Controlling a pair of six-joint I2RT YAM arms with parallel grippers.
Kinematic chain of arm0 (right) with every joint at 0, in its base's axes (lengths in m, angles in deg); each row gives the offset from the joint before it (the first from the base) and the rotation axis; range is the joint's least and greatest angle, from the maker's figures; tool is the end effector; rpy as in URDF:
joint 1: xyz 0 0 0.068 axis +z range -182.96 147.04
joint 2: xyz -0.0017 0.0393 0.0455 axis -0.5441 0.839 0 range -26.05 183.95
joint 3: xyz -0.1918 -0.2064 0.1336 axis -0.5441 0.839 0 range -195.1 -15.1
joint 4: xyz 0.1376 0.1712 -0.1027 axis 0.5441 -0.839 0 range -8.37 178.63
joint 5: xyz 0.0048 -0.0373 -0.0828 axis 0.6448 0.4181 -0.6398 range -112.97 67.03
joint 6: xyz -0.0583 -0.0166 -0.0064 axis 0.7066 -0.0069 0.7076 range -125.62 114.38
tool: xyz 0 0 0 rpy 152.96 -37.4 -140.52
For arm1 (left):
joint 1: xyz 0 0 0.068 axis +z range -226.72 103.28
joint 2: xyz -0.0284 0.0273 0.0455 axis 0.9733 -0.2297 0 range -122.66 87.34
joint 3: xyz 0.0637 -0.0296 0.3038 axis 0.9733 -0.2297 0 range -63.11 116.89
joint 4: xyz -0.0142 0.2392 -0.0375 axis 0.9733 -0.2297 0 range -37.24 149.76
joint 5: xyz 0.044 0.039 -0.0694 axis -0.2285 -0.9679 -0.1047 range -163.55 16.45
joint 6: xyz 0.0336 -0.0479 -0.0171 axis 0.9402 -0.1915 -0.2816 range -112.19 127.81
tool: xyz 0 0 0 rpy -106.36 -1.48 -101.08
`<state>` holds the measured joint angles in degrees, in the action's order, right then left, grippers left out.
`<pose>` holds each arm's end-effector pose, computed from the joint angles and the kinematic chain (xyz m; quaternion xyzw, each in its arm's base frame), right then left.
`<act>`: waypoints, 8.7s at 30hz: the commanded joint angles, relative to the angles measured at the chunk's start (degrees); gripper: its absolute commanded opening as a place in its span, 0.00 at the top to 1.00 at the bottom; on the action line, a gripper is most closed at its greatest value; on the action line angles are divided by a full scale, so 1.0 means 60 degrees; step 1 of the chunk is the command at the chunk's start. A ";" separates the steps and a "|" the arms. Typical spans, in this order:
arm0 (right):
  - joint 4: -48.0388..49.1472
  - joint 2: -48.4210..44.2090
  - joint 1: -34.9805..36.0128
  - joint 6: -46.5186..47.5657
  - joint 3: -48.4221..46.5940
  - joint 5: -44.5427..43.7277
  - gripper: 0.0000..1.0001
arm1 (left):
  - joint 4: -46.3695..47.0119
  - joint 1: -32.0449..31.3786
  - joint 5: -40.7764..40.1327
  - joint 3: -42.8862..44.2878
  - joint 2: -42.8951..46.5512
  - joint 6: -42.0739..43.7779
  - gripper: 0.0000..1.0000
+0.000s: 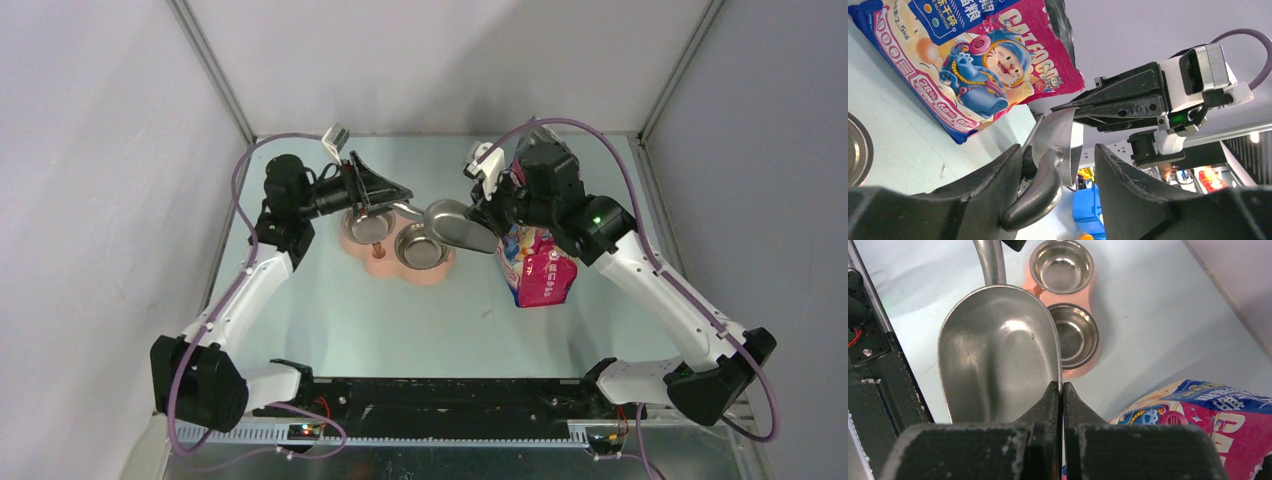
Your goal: Serve the pet food
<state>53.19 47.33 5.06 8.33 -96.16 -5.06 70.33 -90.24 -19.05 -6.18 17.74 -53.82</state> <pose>0.1896 0.1660 0.4397 -0.4429 0.7249 0.2368 0.4715 0.2313 -0.0938 0.4042 0.0293 0.7140 -0.6375 0.2880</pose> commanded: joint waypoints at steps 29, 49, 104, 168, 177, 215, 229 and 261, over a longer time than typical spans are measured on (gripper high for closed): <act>0.0643 0.0111 0.0168 0.0166 -0.0026 -0.0318 1.00 | 0.0934 -0.0396 0.1113 -0.0451 0.0311 0.0004 0.65; 0.0490 -0.0020 0.0140 0.0361 0.0199 -0.0133 0.97 | 0.0024 -0.0545 0.1045 -0.0363 0.0406 0.1292 1.00; -0.2020 0.0816 -0.2847 -0.1125 -0.2842 -0.1885 1.00 | -0.6222 -0.4683 -0.6119 0.9578 -0.4361 1.1054 1.00; -0.1182 -0.3648 -0.7879 -0.2458 -0.0442 0.1412 0.46 | -1.1012 -0.6577 -0.5968 1.2918 -0.9714 1.1181 1.00; -0.1433 -0.3472 -0.8081 -0.2994 -0.0392 0.1478 0.47 | -1.0128 -0.5868 -0.4477 1.2439 -0.8830 0.8653 1.00; -0.2280 -0.2778 -0.8519 -0.2562 -0.0646 0.0708 0.47 | -0.3321 -0.1598 -0.0415 0.8462 -0.5689 0.0565 1.00; -0.2301 -0.2642 -0.8549 -0.2643 -0.0611 0.0991 0.47 | -0.2230 -0.1411 0.0603 0.6353 -0.5094 -0.1293 1.00; -0.2422 -0.2199 -0.8563 -0.2355 -0.0700 0.0936 0.46 | 0.1580 -0.0528 0.1284 0.4601 -0.4216 -0.3649 1.00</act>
<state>36.92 33.91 -46.13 -6.25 -99.24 -0.53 75.16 -97.08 -12.85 22.71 -13.19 -76.64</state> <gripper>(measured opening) 0.534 0.305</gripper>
